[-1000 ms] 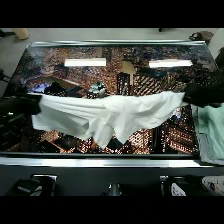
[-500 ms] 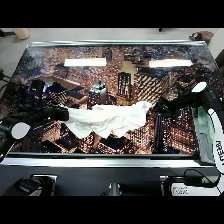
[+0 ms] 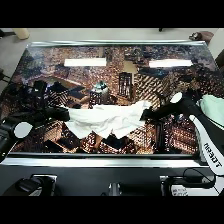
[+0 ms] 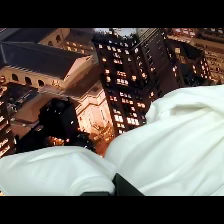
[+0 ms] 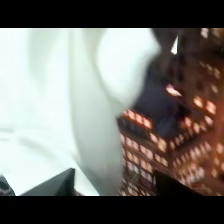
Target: Fold the shirts.
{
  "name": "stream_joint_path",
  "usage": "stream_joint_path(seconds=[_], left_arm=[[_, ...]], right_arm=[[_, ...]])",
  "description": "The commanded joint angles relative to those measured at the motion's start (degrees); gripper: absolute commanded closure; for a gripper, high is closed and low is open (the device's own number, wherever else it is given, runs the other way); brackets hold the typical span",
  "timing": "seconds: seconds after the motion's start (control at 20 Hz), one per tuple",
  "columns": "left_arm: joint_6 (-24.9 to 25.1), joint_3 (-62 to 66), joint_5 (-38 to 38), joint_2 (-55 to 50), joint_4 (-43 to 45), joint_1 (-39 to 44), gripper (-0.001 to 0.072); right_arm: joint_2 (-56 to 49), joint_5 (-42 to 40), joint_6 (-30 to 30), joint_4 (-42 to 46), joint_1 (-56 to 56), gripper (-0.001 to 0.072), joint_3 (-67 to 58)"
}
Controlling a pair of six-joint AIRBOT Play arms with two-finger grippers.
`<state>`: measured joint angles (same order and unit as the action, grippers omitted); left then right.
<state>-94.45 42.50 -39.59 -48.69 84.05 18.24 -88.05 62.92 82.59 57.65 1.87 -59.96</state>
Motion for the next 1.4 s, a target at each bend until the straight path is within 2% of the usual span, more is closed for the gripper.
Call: stream_joint_path(seconds=[0.0,0.05,0.2,0.3,0.4,0.5,0.6,0.7,0.85,1.0,1.15,1.25,1.35], left_arm=[[0.1,0.5,-1.1,0.0,0.2,-0.1,0.0684],[0.1,1.3,-2.1,0.0,1.1,-0.1,0.0684],[0.1,9.4,-9.7,0.0,11.0,-0.1,0.0684],[0.1,19.5,-16.9,0.6,19.0,-0.1,0.0684],[0.1,30.8,-22.0,2.4,23.4,-0.1,0.0684],[-0.6,38.6,-22.9,5.2,23.5,0.0,0.0684],[-4.9,41.2,-22.9,8.9,22.9,0.0,0.0684],[-6.3,40.0,-26.0,11.8,21.8,0.0,0.0684],[-6.3,34.2,-29.2,14.1,21.4,0.0,0.0684],[-6.3,24.6,-26.5,13.5,13.6,0.1,0.0684],[-5.9,10.5,-13.9,12.0,1.5,0.1,0.0684],[-5.9,2.2,-4.0,10.0,-4.1,0.1,0.0684],[-5.9,-2.1,1.8,6.5,-9.4,0.1,0.0684]], right_arm=[[-0.1,-7.0,0.3,-3.7,3.1,0.0655,0.3],[0.3,-6.1,0.9,-3.7,2.6,0.0693,-0.9],[6.1,0.5,-0.2,-2.3,-0.8,0.0693,-9.4],[13.7,3.0,0.7,-2.1,-5.0,0.0693,-18.3],[22.4,2.8,2.4,-1.9,-9.9,0.0693,-26.9],[31.0,1.0,4.9,-0.5,-14.2,0.0693,-32.7],[38.5,-0.1,8.4,2.3,-15.7,0.0693,-33.8],[42.8,1.3,11.2,5.2,-15.6,0.0692,-33.8],[43.6,2.8,13.0,8.7,-15.6,0.0692,-33.8],[37.2,11.7,13.8,13.2,-15.6,0.0692,-33.6],[24.5,22.4,13.4,13.5,-15.6,0.0691,-31.6],[15.0,20.1,12.1,13.5,-15.6,0.0691,-29.0],[5.6,14.9,12.1,11.3,-15.6,0.0690,-28.4]])
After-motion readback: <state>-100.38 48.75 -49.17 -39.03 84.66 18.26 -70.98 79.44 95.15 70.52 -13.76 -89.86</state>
